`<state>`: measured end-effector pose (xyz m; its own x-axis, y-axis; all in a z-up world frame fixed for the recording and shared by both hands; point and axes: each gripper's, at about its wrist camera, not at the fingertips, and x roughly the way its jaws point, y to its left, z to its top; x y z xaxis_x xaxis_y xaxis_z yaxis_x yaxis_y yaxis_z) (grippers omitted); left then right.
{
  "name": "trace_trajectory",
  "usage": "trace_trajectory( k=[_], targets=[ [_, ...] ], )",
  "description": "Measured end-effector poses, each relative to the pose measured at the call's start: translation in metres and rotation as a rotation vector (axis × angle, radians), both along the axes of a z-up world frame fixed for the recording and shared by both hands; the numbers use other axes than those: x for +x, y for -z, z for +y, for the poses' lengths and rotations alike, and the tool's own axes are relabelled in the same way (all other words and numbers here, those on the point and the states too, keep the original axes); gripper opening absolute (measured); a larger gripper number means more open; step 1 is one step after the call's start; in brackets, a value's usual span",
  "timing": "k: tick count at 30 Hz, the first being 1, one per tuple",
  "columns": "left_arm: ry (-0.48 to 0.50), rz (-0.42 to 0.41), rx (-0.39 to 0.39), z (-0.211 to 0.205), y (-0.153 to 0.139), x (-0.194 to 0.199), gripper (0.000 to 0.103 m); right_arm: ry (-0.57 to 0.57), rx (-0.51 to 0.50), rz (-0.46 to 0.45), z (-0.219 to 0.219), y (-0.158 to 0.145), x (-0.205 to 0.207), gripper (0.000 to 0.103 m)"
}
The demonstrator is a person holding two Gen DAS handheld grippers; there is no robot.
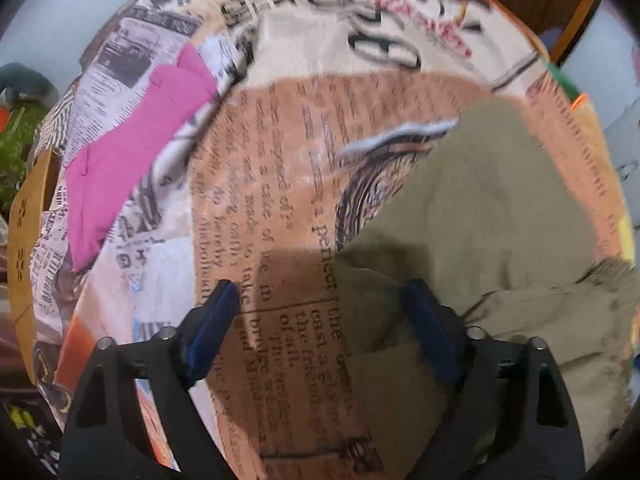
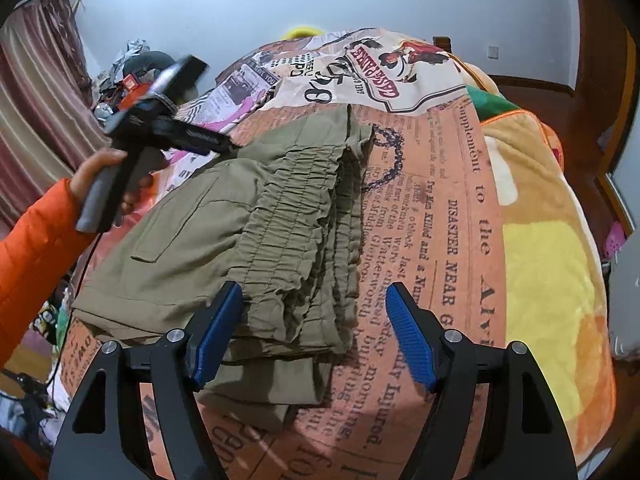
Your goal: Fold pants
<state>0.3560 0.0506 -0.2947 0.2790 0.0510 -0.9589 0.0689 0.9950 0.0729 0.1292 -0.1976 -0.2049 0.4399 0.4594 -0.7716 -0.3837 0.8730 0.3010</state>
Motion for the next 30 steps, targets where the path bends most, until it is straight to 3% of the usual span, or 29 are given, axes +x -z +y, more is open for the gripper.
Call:
trace_trajectory(
  k=[8,20,27,30],
  targets=[
    [0.037,-0.044,0.042,0.001,-0.005,-0.028,0.093,0.069,-0.026,-0.018,-0.015,-0.007,0.012,0.072],
    [-0.138,-0.119,0.003,0.031,-0.030,-0.140,0.093,0.115,-0.034,-0.080,-0.032,-0.030,-0.004,0.072],
    [-0.203,-0.148,-0.126,0.032,-0.040,-0.211,0.093,0.090,-0.040,-0.073,-0.022,-0.027,-0.017,0.072],
    [-0.247,-0.166,-0.145,0.037,-0.044,-0.228,0.093,0.078,-0.042,-0.063,-0.018,-0.022,-0.021,0.072]
  ],
)
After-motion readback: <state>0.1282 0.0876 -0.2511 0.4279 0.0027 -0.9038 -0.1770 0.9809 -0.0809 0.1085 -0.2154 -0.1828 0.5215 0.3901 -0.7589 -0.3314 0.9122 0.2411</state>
